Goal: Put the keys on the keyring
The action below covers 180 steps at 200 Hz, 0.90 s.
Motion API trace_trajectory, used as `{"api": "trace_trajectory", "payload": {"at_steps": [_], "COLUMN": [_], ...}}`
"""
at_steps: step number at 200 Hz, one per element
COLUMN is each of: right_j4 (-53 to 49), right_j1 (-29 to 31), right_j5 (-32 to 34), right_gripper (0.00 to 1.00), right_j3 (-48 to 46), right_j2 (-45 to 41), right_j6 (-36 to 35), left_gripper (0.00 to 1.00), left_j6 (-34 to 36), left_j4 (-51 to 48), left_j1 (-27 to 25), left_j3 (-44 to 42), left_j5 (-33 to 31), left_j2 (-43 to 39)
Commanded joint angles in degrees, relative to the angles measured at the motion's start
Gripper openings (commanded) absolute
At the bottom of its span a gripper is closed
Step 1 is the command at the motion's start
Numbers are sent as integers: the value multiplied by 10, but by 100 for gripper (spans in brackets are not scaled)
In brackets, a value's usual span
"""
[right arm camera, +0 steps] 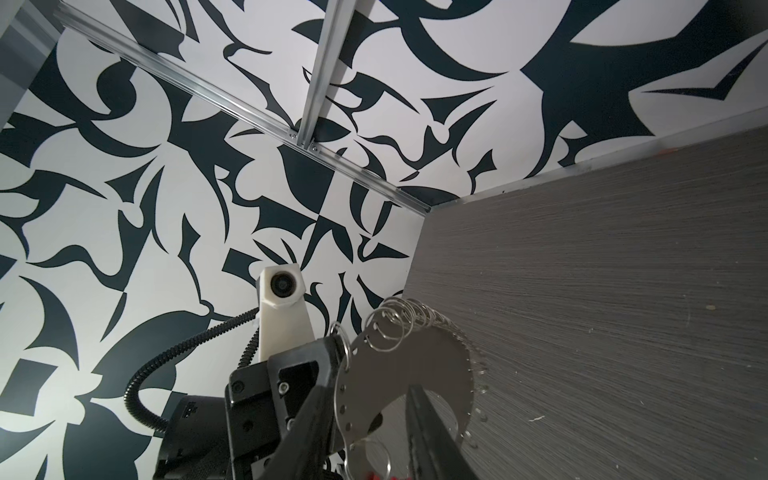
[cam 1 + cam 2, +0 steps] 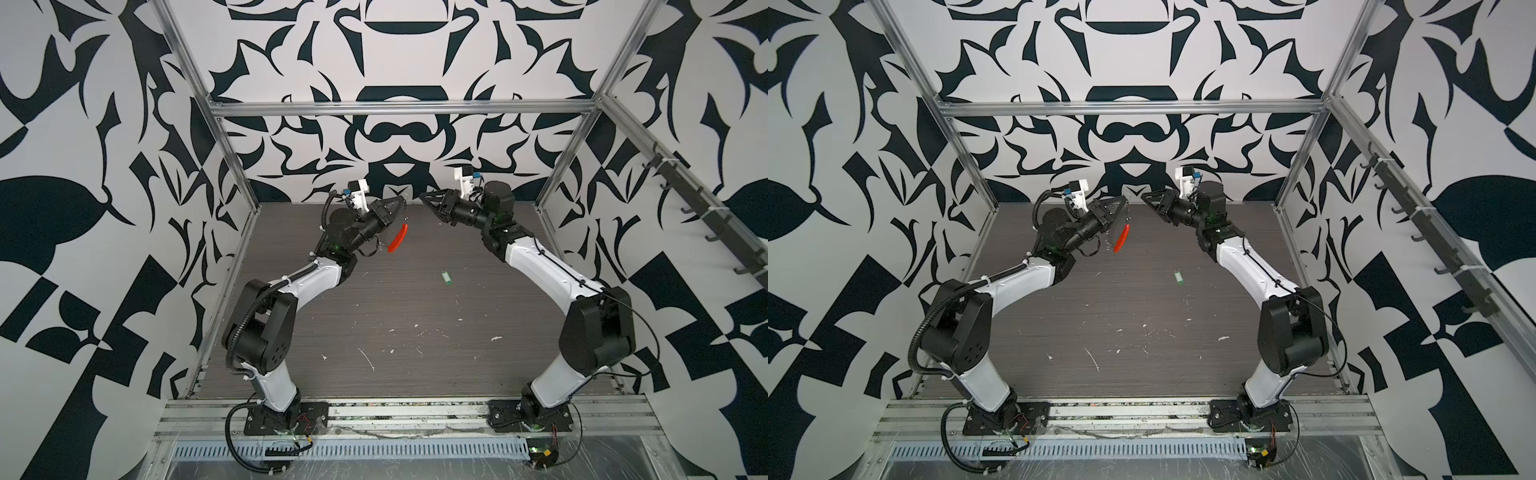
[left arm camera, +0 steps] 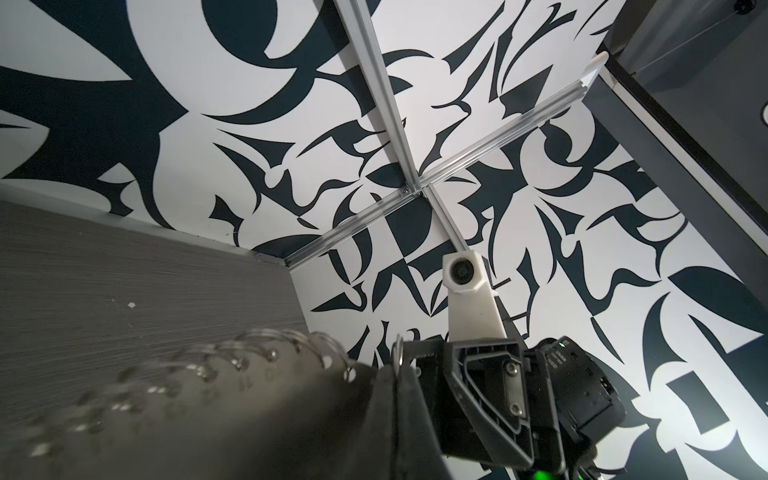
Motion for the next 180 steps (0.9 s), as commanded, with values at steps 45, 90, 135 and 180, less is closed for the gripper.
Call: {"api": "trace_trajectory", "payload": {"at_steps": [45,90,135,180], "right_j4": [40,54,74,90], "right_j1": [23,26,30,32], "right_j5": [-16,-21,-27,-33], "right_gripper": [31,28,16,14], "right_j3": [41,49,50,49], "right_j2": [8,22,30,34], "right_j6": [21,30,43,51], "left_gripper": [0,0,0,0], "left_j6": [-19,-19,-19,-21], "left_j4": [16,21,26,26], "left_j1": [-7,-8,-12,-12], "left_j3": [25,28,32,34], "left_j5": [3,10,18,25], "left_j2": [-13,-14,-9,-2]}}
